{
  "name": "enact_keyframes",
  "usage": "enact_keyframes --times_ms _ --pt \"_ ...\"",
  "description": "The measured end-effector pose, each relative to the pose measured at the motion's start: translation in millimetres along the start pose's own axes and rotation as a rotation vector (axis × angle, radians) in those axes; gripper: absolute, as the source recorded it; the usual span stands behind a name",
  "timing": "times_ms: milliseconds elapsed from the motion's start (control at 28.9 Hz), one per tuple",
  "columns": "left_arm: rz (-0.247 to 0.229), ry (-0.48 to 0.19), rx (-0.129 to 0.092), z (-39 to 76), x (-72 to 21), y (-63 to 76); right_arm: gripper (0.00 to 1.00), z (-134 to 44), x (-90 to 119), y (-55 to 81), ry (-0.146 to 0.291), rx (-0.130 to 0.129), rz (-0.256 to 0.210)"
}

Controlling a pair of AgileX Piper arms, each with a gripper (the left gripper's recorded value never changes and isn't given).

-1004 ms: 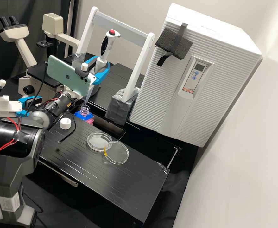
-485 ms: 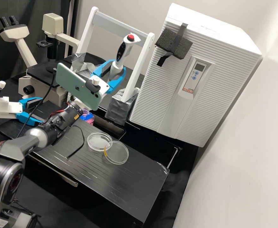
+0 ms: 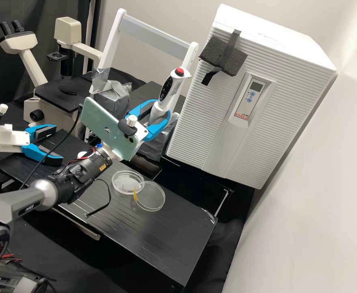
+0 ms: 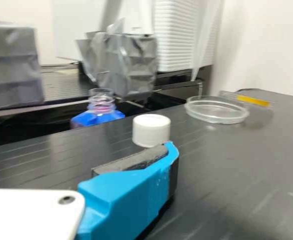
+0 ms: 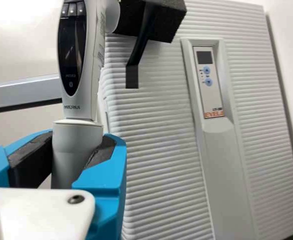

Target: Use the pipette

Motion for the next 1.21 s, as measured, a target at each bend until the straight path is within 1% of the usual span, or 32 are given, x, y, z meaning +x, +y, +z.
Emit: enact_keyframes --times_ms 69,208,277,381,485,554,623,658,692,762,865,1004,1108,1211 --pt "-0.006 -0.020 0.011 2.4 0.6 -0.3 0.00 0.4 -2 2.8 0.002 -0.007 0.008" --pt "-0.014 -0.039 0.022 4.7 0.7 -1.3 0.00 -0.4 -4 8.4 0.009 -0.020 0.021" --pt "-0.014 -0.039 0.022 4.7 0.7 -1.3 0.00 -0.8 -4 11.3 0.011 -0.027 0.028" --pt "-0.014 -0.039 0.022 4.7 0.7 -1.3 0.00 0.7 -4 12.4 0.001 -0.038 0.018" --pt "-0.015 -0.039 0.021 4.5 0.8 -1.6 0.00 2.4 -4 9.7 -0.013 -0.051 -0.016" --pt "-0.015 -0.039 0.021 4.5 0.8 -1.6 0.00 3.3 -4 6.6 -0.022 -0.063 -0.050" --pt "-0.018 -0.038 0.020 4.2 1.1 -2.5 0.00 3.2 -5 4.6 -0.022 -0.075 -0.075" --pt "-0.020 -0.038 0.019 3.9 1.3 -3.3 0.00 3.6 -5 2.9 -0.022 -0.087 -0.091" --pt "-0.021 -0.038 0.019 3.8 1.4 -3.5 0.00 3.1 -5 2.6 -0.018 -0.097 -0.097" --pt "-0.019 -0.039 0.019 3.9 1.4 -3.5 0.00 1.6 -6 3.3 -0.011 -0.102 -0.100" --pt "-0.016 -0.040 0.018 3.9 1.6 -3.5 0.00 -0.9 -7 6.2 -0.001 -0.101 -0.091" --pt "-0.016 -0.040 0.018 3.9 1.6 -3.5 0.00 -2.4 -8 9.4 0.004 -0.102 -0.079" --pt "-0.016 -0.040 0.018 3.9 1.6 -3.5 0.00 -2.5 -8 9.5 0.004 -0.102 -0.078" --pt "-0.016 -0.040 0.018 3.9 1.6 -3.5 0.00 -2.5 -8 9.5 0.005 -0.110 -0.078"
